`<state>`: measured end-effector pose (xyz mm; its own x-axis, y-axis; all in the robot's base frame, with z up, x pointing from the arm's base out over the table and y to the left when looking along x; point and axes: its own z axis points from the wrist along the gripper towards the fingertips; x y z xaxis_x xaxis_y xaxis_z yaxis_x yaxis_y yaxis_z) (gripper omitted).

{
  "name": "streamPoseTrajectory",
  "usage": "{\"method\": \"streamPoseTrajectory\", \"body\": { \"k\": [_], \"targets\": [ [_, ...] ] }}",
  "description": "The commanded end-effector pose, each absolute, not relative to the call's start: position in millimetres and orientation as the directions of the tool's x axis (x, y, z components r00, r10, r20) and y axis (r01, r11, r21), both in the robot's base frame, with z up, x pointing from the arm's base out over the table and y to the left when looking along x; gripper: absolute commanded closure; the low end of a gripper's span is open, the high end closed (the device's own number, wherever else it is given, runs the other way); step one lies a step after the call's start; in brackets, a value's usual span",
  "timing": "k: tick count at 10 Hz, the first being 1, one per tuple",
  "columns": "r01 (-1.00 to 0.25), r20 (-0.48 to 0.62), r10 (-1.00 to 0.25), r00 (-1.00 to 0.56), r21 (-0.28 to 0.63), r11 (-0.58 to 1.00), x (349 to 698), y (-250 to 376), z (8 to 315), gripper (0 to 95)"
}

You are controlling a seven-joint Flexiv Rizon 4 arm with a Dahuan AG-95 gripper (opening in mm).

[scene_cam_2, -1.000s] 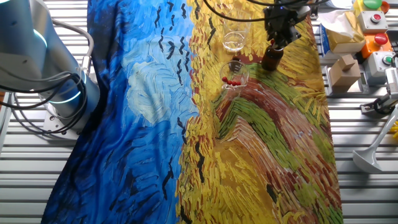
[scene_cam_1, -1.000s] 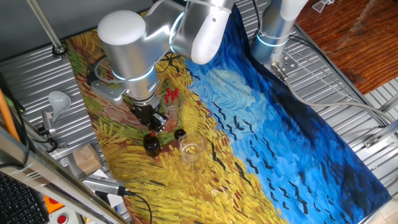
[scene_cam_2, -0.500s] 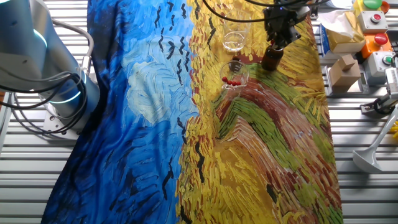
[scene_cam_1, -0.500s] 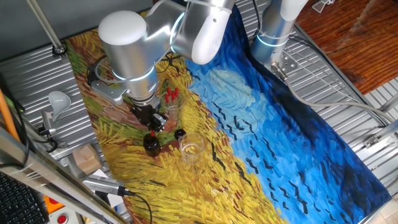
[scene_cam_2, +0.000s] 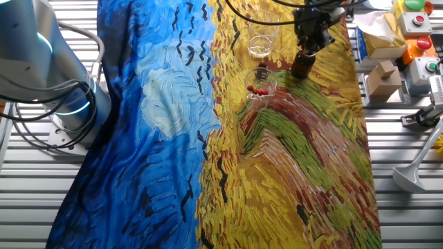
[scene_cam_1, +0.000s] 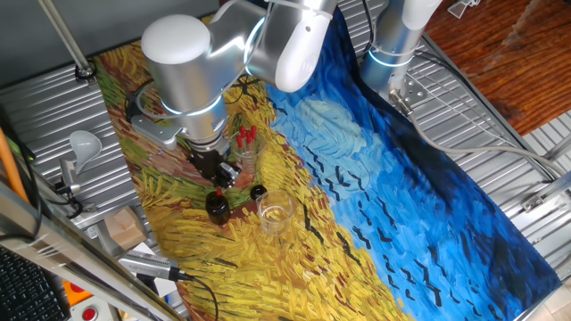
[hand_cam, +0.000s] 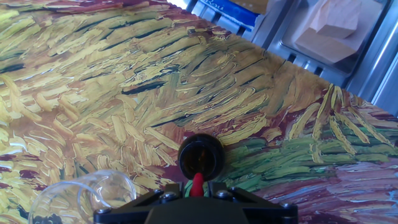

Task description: Transfer liquid using a dropper

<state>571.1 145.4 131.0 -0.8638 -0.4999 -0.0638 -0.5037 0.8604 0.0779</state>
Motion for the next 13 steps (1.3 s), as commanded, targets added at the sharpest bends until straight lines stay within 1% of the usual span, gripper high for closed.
{"method": "streamPoseTrajectory", "body": {
  "k": [1, 11, 12, 13],
  "targets": [
    [-0.505, -0.064, -0.501, -0.863, 0.077, 0.860, 571.2, 145.5, 130.9, 95.0],
    [-0.500, -0.063, -0.496, -0.866, 0.079, 0.862, 571.8, 145.7, 131.2, 95.0],
    [-0.504, -0.065, -0.500, -0.863, 0.079, 0.860, 571.9, 145.7, 131.2, 76.0],
    [-0.508, -0.066, -0.504, -0.861, 0.080, 0.858, 572.1, 145.8, 131.4, 76.0]
  ]
}}
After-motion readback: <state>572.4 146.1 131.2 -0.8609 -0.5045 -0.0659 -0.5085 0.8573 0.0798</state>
